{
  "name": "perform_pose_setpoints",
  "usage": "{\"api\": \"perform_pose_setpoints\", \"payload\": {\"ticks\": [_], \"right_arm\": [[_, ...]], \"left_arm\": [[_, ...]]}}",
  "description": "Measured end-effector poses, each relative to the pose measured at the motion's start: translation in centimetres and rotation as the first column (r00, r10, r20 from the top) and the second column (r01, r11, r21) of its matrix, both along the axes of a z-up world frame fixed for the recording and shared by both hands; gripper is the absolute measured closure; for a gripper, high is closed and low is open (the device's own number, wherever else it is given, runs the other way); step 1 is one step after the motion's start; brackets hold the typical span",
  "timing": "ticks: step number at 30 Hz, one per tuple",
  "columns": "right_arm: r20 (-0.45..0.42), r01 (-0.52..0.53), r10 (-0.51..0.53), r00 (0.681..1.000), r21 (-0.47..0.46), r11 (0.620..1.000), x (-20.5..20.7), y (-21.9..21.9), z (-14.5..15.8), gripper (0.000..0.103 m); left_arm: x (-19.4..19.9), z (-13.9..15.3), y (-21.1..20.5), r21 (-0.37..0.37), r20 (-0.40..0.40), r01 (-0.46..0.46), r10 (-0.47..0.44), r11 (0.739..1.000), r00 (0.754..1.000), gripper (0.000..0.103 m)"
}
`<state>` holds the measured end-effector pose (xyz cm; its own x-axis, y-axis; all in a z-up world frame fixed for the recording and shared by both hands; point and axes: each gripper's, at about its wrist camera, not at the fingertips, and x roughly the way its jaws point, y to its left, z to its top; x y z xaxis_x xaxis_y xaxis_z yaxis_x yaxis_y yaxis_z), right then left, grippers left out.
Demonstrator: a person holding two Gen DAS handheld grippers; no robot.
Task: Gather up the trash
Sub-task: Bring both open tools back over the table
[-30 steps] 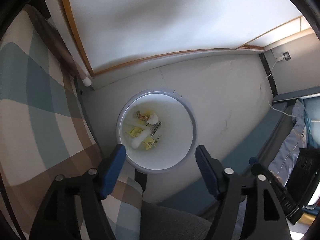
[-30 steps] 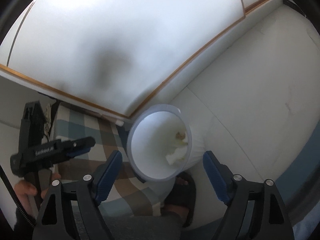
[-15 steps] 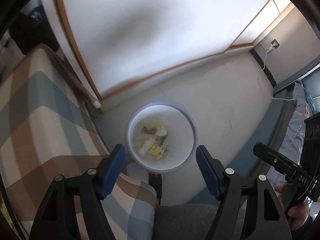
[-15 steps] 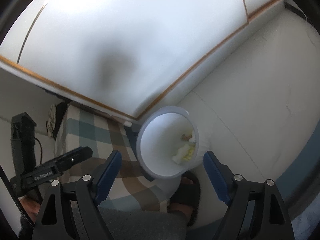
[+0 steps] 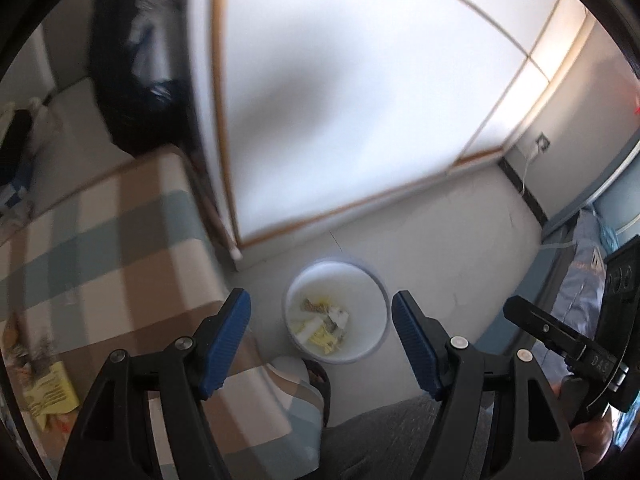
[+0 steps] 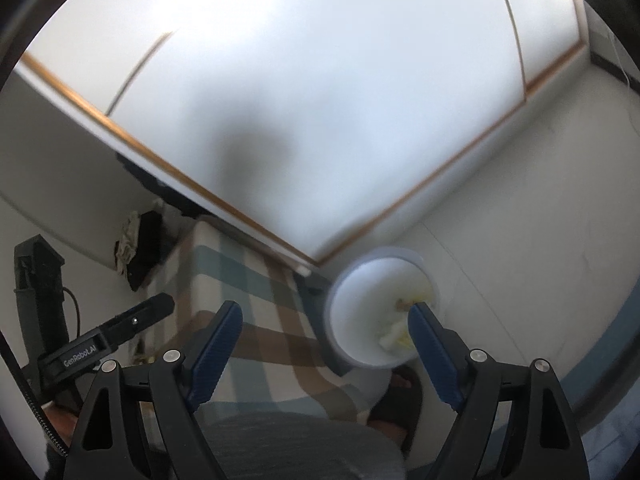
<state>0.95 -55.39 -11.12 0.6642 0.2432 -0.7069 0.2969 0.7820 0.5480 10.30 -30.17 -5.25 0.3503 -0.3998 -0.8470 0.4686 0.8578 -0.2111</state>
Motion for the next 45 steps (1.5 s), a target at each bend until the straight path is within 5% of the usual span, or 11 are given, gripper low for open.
{"api": "perform_pose_setpoints", "payload": {"ticks": [12,20,25,38,45], "right_arm": [[0.143,-0.116,0.123,0.982,-0.051,0.992,0.6,7.9,6.3,0.018],[0.183,-0.218,0.233,0.955,-0.095,0.971,1.9,14.3,7.9,0.018],[0.182,-0.287,0.303,0.935,-0.108,0.952,3.0,18.5,7.9,0.018],[0.097,-0.483,0.503,0.859,-0.175,0.858,6.0,29.7,5.6,0.018],[0.047,-0.550,0.569,0.821,-0.203,0.810,7.9,34.1,4.6,0.020]], "left_arm": [[-1.1,4.5,10.4,-0.088,0.112,-0.187,0.196,0.979,0.974,0.033],[-1.6,5.4,17.6,-0.108,0.074,-0.302,0.310,0.947,0.948,0.033],[-2.1,5.0,22.4,-0.146,0.075,-0.368,0.381,0.918,0.921,0.033],[-3.1,2.3,33.9,-0.197,0.119,-0.570,0.597,0.798,0.794,0.033],[-2.2,-0.9,37.7,-0.190,0.048,-0.619,0.637,0.762,0.769,0.033]]}}
